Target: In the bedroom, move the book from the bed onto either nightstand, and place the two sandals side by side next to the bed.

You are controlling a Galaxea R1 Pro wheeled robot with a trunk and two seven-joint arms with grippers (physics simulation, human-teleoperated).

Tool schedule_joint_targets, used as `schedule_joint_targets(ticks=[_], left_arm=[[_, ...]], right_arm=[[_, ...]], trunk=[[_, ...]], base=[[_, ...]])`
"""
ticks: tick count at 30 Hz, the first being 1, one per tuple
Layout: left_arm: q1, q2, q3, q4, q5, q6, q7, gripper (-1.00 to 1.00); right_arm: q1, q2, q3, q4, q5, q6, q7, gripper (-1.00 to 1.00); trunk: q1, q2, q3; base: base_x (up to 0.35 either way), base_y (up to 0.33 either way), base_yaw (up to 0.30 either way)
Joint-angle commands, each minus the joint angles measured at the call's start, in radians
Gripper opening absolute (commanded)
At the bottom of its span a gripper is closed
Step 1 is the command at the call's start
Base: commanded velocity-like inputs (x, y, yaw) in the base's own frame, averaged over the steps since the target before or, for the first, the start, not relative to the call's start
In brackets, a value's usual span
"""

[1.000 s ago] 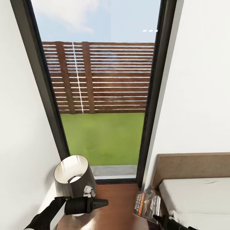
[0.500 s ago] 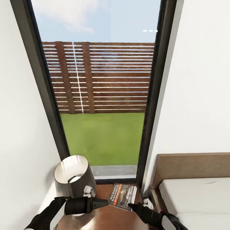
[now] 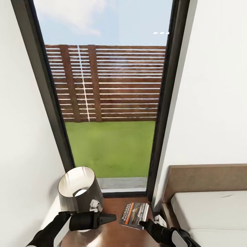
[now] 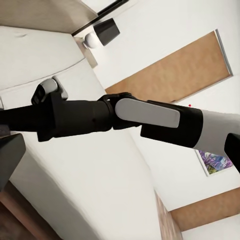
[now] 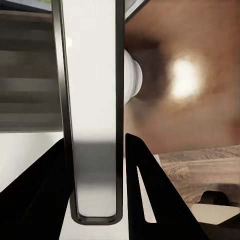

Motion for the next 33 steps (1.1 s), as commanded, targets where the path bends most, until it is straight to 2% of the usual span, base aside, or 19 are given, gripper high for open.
schedule_joint_targets(ticks=[1,14,17,26,33], left_arm=[[-0.001,0.001,-0.003,0.000,0.008,0.011,0.000,1.00],[-0.001,0.000,0.014,0.000,0.007,0.012,0.000,1.00],[-0.001,0.000,0.014,0.000,0.007,0.012,0.000,1.00],[-0.001,0.000,0.015,0.000,0.007,0.012,-0.001,1.00],[-0.001,0.000,0.014,0.000,0.007,0.012,-0.001,1.00]], right_arm=[[-0.001,-0.001,-0.001,-0.001,-0.008,0.009,0.000,-1.00],[0.000,-0.002,0.001,-0.002,-0.008,0.010,0.011,-1.00],[0.000,-0.002,0.003,-0.002,-0.008,0.011,0.034,-1.00],[0.000,-0.002,0.005,-0.002,-0.008,0.030,0.199,-1.00],[0.000,-0.003,0.005,-0.002,-0.008,0.044,0.223,-1.00]], trunk=[[0.001,-0.002,-0.002],[0.051,-0.093,-0.043],[0.062,-0.114,-0.053],[0.097,-0.177,-0.081],[0.123,-0.226,-0.103]], base=[[0.000,0.000,0.000],[0.000,0.000,0.000],[0.000,0.000,0.000],[0.000,0.000,0.000],[0.000,0.000,0.000]])
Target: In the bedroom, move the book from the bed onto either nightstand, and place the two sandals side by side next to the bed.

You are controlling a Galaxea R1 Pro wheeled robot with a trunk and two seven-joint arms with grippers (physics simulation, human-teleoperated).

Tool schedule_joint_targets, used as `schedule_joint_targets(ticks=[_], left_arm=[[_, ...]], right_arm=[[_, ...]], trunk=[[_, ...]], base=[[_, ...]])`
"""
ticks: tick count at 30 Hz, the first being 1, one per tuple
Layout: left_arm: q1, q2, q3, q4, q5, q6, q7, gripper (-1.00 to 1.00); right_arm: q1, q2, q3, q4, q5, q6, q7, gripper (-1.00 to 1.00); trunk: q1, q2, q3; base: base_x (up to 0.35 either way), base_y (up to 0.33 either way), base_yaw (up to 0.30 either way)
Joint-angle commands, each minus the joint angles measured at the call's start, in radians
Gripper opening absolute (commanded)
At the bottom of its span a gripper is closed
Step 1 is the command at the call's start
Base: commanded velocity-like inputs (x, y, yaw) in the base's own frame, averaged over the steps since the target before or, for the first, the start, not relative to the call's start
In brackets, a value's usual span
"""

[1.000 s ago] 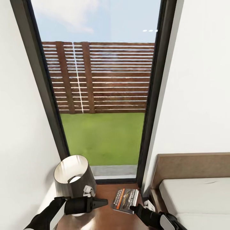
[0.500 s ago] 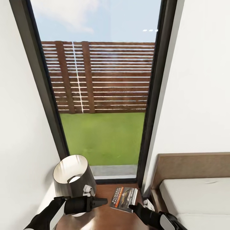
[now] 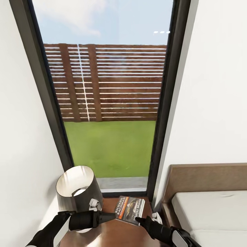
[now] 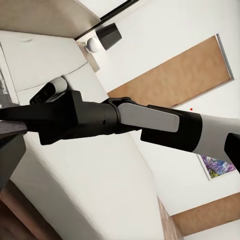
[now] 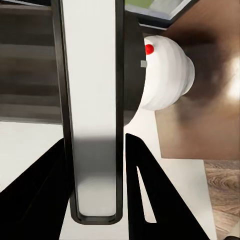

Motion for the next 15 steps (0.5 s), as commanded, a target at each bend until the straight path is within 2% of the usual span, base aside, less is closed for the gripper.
schedule_joint_targets(ticks=[1,8,15], left_arm=[[-0.001,0.001,-0.006,0.000,0.008,0.011,0.000,1.00],[-0.002,0.001,-0.006,0.000,0.008,0.011,0.001,1.00],[-0.001,0.001,-0.006,0.000,0.008,0.011,0.001,1.00]], right_arm=[[-0.001,0.000,0.000,0.000,-0.007,0.009,0.002,-1.00],[-0.001,0.001,-0.003,0.001,-0.007,0.010,0.004,-1.00],[-0.001,0.001,-0.003,0.001,-0.007,0.010,0.004,-1.00]], trunk=[[0.000,-0.002,-0.002],[0.000,-0.002,-0.002],[0.027,-0.051,-0.024]], base=[[0.000,0.000,0.000],[0.000,0.000,0.000],[0.000,0.000,0.000]])
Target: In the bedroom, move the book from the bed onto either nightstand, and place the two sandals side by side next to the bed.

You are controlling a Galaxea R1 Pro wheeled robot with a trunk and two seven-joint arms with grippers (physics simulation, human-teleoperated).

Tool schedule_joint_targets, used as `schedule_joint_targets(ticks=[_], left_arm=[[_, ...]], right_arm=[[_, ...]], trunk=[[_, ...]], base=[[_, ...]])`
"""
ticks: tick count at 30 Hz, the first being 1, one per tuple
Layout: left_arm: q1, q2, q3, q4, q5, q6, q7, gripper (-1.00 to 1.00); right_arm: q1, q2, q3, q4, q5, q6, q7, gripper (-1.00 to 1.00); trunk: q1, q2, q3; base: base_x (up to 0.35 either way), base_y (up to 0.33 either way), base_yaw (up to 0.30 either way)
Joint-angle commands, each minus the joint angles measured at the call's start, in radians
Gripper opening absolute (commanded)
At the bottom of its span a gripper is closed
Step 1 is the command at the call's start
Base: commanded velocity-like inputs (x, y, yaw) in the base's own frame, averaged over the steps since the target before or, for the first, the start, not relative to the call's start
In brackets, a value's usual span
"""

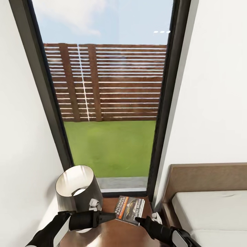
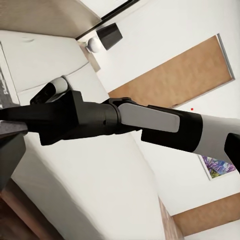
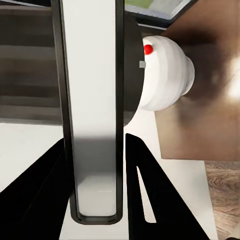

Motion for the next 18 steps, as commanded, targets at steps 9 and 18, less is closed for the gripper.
schedule_joint_targets(ticks=[9,18], left_arm=[[-0.001,0.001,-0.006,0.000,0.008,0.011,0.000,1.00],[-0.001,0.001,-0.005,0.000,0.008,0.011,-0.001,1.00]], right_arm=[[-0.001,0.000,0.000,0.001,-0.007,0.008,0.000,-1.00],[-0.001,-0.001,0.004,-0.001,-0.007,0.007,0.002,-1.00]], trunk=[[0.035,-0.065,-0.030],[0.069,-0.128,-0.058]], base=[[0.000,0.000,0.000],[0.000,0.000,0.000]])
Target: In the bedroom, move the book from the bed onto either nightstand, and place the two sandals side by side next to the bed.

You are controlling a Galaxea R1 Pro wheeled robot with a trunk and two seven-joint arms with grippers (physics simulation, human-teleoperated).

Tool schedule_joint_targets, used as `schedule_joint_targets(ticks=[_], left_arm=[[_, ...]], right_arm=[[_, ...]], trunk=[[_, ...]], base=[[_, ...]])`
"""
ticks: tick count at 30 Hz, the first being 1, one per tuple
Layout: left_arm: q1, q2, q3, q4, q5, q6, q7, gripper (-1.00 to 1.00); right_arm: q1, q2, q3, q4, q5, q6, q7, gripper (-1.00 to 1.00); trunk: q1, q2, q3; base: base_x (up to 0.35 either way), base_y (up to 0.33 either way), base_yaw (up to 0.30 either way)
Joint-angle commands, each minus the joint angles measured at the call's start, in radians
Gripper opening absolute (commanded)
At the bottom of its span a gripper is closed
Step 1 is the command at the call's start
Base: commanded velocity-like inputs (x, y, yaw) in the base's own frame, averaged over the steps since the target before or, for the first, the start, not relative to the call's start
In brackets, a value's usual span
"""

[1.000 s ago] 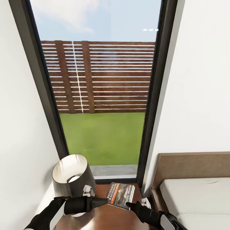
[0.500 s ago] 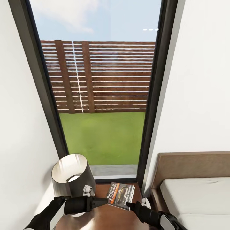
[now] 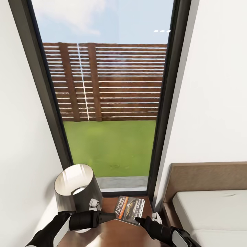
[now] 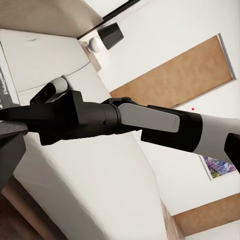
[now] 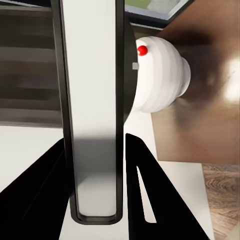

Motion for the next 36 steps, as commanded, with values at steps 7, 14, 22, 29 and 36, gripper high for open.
schedule_joint_targets(ticks=[7,14,22,29,36], left_arm=[[-0.001,0.001,-0.004,0.000,0.008,0.011,-0.001,1.00],[-0.002,0.001,-0.004,0.000,0.008,0.011,-0.001,1.00],[-0.001,0.001,-0.006,0.000,0.008,0.011,0.000,1.00],[-0.001,0.001,-0.005,0.000,0.008,0.011,0.000,1.00],[-0.001,0.001,-0.005,0.000,0.008,0.011,0.000,1.00]], right_arm=[[-0.001,-0.001,0.002,-0.001,-0.007,0.008,0.008,-1.00],[-0.001,-0.002,0.003,-0.001,-0.006,0.008,0.112,-1.00],[-0.001,-0.001,0.002,0.001,-0.006,0.008,0.124,-1.00],[-0.001,0.001,0.000,0.002,-0.003,0.008,0.122,-1.00],[-0.001,0.001,-0.001,0.003,-0.002,0.009,0.122,-1.00]], trunk=[[0.027,-0.050,-0.023],[0.054,-0.099,-0.045],[0.085,-0.155,-0.070],[0.111,-0.204,-0.092],[0.138,-0.253,-0.114]], base=[[0.000,0.000,0.000],[0.000,0.000,0.000],[0.000,0.000,0.000],[0.000,0.000,0.000],[0.000,0.000,0.000]])
